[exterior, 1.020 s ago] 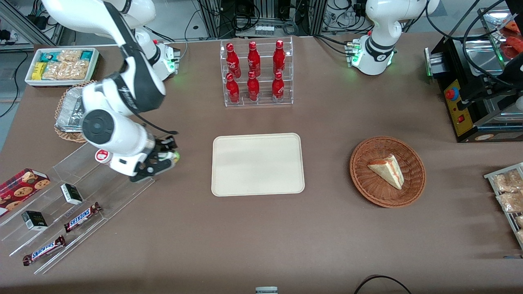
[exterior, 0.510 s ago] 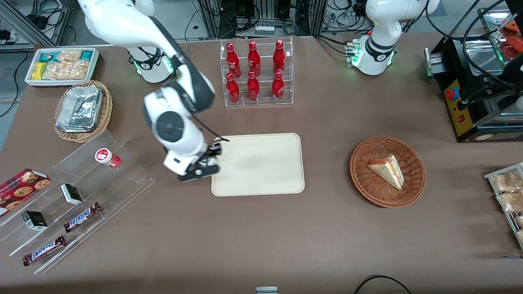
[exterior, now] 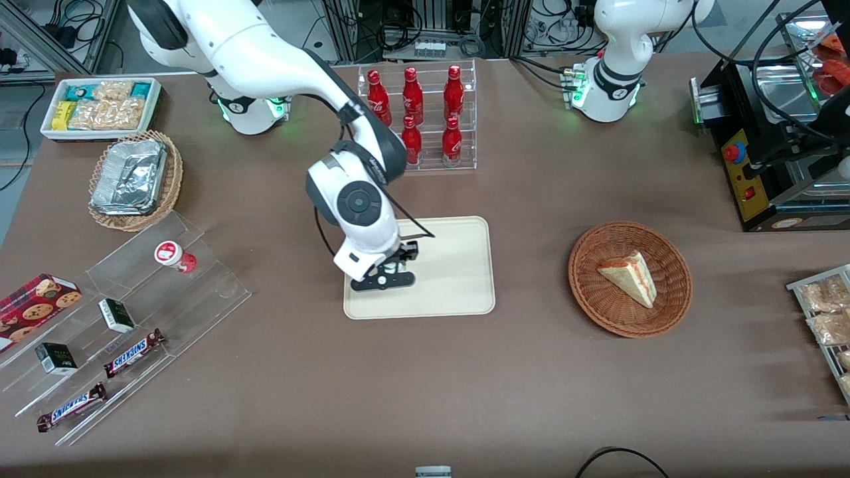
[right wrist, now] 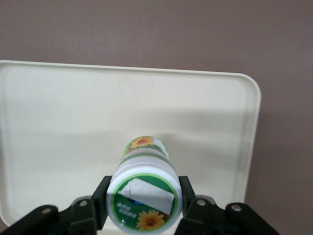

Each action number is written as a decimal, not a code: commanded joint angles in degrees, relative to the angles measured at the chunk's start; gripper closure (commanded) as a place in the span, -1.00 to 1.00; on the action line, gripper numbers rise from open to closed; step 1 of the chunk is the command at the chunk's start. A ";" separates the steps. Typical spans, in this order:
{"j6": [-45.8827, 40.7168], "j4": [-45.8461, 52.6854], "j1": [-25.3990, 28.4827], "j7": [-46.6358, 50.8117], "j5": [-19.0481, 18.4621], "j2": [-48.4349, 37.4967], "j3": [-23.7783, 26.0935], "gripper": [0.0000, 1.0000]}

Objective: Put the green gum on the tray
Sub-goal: 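Lift the gum bottle and carry it over the cream tray, then lower the gum bottle onto the tray and open the right gripper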

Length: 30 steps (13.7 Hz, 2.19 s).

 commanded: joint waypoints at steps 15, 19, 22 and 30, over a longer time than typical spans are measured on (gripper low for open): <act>3.97 3.47 3.60 3.82 -1.64 7.55 -1.02 -0.04; 4.06 3.47 3.60 3.64 -3.91 7.81 -0.93 -1.00; 3.97 3.47 3.60 3.64 -4.62 7.81 -0.93 -1.00; 3.00 3.47 4.04 3.82 -3.83 4.22 -0.76 -1.00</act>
